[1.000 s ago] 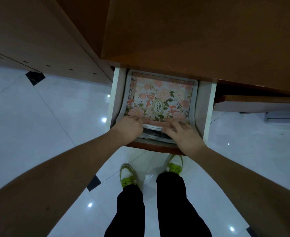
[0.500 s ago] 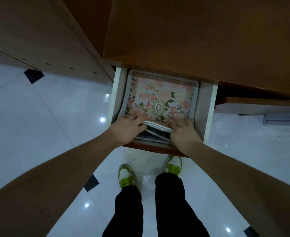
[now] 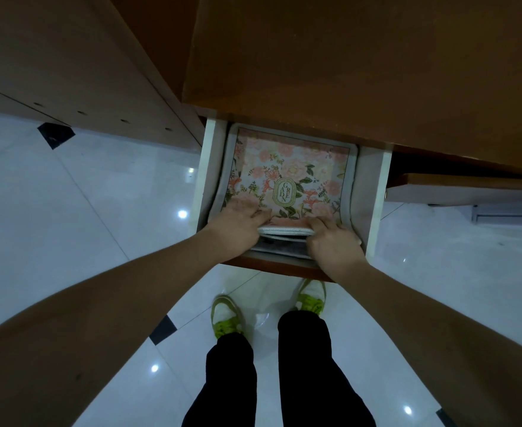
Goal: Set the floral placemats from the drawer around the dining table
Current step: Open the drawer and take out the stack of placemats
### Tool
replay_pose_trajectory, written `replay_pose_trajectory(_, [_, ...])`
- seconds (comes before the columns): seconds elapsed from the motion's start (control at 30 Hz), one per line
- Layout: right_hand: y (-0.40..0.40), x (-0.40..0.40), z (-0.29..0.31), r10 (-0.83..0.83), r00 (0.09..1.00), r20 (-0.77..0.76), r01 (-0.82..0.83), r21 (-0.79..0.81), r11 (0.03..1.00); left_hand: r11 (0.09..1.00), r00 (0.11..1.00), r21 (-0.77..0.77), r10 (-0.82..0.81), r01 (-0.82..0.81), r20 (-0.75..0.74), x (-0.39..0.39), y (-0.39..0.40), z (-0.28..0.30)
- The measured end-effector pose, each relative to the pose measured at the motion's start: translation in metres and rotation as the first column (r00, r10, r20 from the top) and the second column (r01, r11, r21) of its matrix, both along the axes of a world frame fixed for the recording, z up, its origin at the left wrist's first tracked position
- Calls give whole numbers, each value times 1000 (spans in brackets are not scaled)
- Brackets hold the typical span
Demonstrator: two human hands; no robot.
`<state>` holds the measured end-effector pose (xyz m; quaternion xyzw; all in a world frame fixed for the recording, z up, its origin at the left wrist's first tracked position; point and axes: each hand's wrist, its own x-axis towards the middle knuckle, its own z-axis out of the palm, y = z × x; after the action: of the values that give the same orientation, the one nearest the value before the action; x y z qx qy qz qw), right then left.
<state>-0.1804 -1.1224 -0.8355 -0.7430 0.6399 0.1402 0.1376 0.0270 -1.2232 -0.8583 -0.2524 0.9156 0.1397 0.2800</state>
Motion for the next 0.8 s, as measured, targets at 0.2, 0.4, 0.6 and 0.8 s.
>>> replay_pose_trajectory(0.2, [4,-16,-4,90,989,116,-94,29,995,998,985,-23,-62,59,-160,13,-1,13])
replay_pose_trajectory(0.4, [12,-23,9,127,956,264,-93,-136,986,980,915,-189,-137,68,-379,24,0,28])
replay_pose_trajectory(0.6, [1,-10,20,-132,988,80,133,-7,991,974,875,-222,-153,54,-459,24,-5,36])
replay_pose_trajectory(0.8, [-15,-7,40,-100,991,90,110,-109,988,992,846,-122,-38,-32,-531,37,-7,64])
